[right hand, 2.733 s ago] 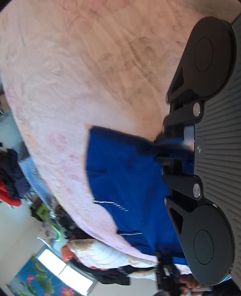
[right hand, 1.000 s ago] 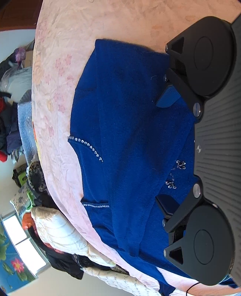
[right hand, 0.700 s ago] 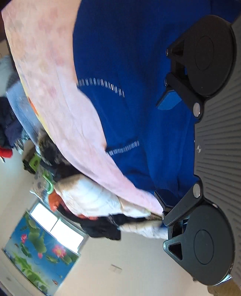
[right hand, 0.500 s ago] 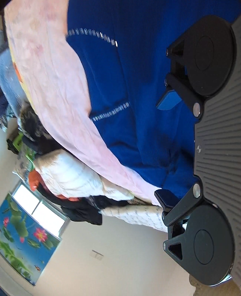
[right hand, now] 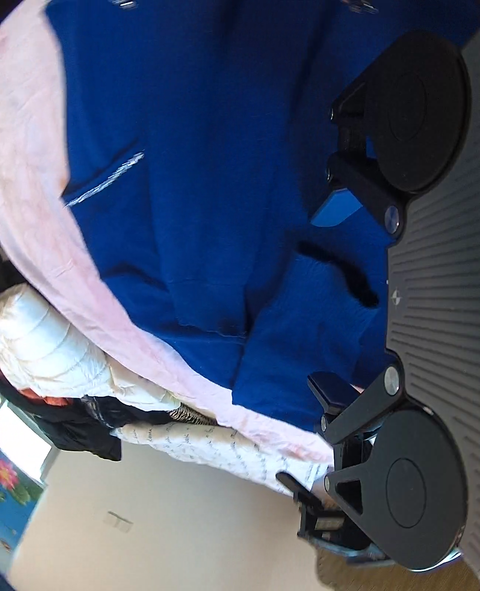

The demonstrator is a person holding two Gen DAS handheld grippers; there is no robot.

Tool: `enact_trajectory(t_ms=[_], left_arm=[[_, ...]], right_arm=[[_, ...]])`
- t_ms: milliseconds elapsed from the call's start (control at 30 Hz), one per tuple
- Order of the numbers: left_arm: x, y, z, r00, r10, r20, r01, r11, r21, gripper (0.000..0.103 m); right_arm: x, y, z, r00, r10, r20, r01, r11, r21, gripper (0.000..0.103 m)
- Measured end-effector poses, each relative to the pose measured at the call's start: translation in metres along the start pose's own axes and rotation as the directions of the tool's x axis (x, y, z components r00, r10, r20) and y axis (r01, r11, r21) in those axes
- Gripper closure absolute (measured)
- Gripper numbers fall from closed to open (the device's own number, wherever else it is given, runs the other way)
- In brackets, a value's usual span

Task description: Fold small clothes

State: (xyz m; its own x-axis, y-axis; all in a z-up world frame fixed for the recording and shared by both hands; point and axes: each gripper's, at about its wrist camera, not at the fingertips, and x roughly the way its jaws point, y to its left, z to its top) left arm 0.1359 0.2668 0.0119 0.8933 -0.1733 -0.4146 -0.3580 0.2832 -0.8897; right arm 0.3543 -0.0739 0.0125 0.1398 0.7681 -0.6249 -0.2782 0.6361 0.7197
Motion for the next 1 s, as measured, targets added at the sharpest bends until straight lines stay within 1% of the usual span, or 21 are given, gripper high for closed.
enact_trajectory(t_ms=[67,100,167,200,233,267,300,333,367,400,467,533,633,733,800,867,900,933,967,1000], left_arm=[[0.003,0.006,0.0,1.0,-0.002,-0.001,0.002,0.999,-0.053,0.029],[0.004,0.008,-0.001,1.0,-0.002,0.001,0.003,0.997,-0.071,0.029],[0.001,0.008,0.0,1.0,-0.001,0.006,0.002,0.997,-0.08,0.029],[0.0,0.007,0.001,1.0,-0.002,0.006,0.002,0.997,-0.079,0.029],[0.0,0.007,0.001,1.0,-0.003,0.006,0.003,0.997,-0.083,0.028],[-0.001,0.008,0.002,1.0,0.0,0.007,0.001,0.995,-0.097,0.028],[-0.004,0.009,0.003,1.0,0.0,0.012,0.002,0.994,-0.112,0.028],[-0.007,0.01,0.003,1.0,-0.005,0.019,0.008,0.992,-0.128,0.028],[-0.01,0.011,0.003,1.0,-0.011,0.028,0.015,0.989,-0.145,0.028],[-0.014,0.013,0.002,0.999,-0.018,0.04,0.024,0.986,-0.166,0.028],[-0.019,0.016,-0.002,0.998,-0.041,0.053,0.052,0.975,-0.218,0.028],[-0.018,0.018,-0.005,0.997,-0.06,0.055,0.072,0.963,-0.258,0.028],[-0.007,0.014,-0.006,0.996,-0.08,0.043,0.089,0.954,-0.285,0.028],[0.004,0.014,-0.005,0.995,-0.088,0.05,0.1,0.935,-0.339,0.028],[0.011,0.016,-0.003,0.995,-0.084,0.052,0.098,0.924,-0.371,0.028],[0.017,0.019,-0.003,0.994,-0.101,0.048,0.112,0.903,-0.415,0.028],[0.021,0.02,-0.002,0.994,-0.097,0.047,0.108,0.9,-0.422,0.028],[0.024,0.022,0.0,0.996,-0.065,0.053,0.082,0.899,-0.431,0.028],[0.026,0.027,0.004,0.998,-0.012,0.068,0.042,0.886,-0.461,0.029],[0.028,0.034,0.009,0.995,0.014,0.096,0.036,0.864,-0.502,0.029]], right_arm=[[0.002,-0.004,-0.006,0.999,0.041,-0.009,-0.04,0.998,0.049,0.018],[0.005,-0.003,-0.007,0.999,0.048,-0.009,-0.047,0.997,0.059,0.018],[0.009,0.001,-0.009,0.998,0.057,-0.004,-0.056,0.996,0.064,0.018],[0.013,0.004,-0.008,0.998,0.063,-0.005,-0.062,0.996,0.07,0.021],[0.016,0.006,-0.007,0.998,0.067,0.0,-0.066,0.995,0.077,0.036],[0.02,0.007,-0.007,0.998,0.067,-0.001,-0.067,0.995,0.08,0.053],[0.028,0.01,-0.005,0.998,0.058,-0.021,-0.056,0.995,0.077,0.093],[0.033,0.013,-0.004,0.998,0.036,-0.042,-0.033,0.997,0.069,0.093],[0.032,0.018,-0.003,0.999,0.033,-0.03,-0.031,0.999,0.043,0.093],[0.032,0.025,-0.001,0.998,0.053,-0.015,-0.053,0.999,0.014,0.093],[0.027,0.041,0.011,0.994,0.104,0.018,-0.104,0.995,0.0,0.093],[0.021,0.061,0.027,0.983,0.175,0.048,-0.175,0.984,-0.018,0.093],[0.012,0.096,0.051,0.965,0.25,0.076,-0.244,0.967,-0.078,0.093],[0.006,0.125,0.068,0.952,0.296,0.079,-0.284,0.949,-0.134,0.093],[0.004,0.136,0.076,0.948,0.307,0.079,-0.292,0.943,-0.16,0.093],[0.005,0.144,0.08,0.947,0.311,0.082,-0.294,0.94,-0.172,0.093],[0.005,0.146,0.083,0.947,0.311,0.081,-0.293,0.94,-0.176,0.093],[0.007,0.148,0.084,0.948,0.31,0.077,-0.294,0.94,-0.174,0.093],[0.006,0.148,0.085,0.948,0.31,0.076,-0.293,0.94,-0.176,0.093],[0.009,0.15,0.084,0.948,0.31,0.078,-0.292,0.939,-0.181,0.093]])
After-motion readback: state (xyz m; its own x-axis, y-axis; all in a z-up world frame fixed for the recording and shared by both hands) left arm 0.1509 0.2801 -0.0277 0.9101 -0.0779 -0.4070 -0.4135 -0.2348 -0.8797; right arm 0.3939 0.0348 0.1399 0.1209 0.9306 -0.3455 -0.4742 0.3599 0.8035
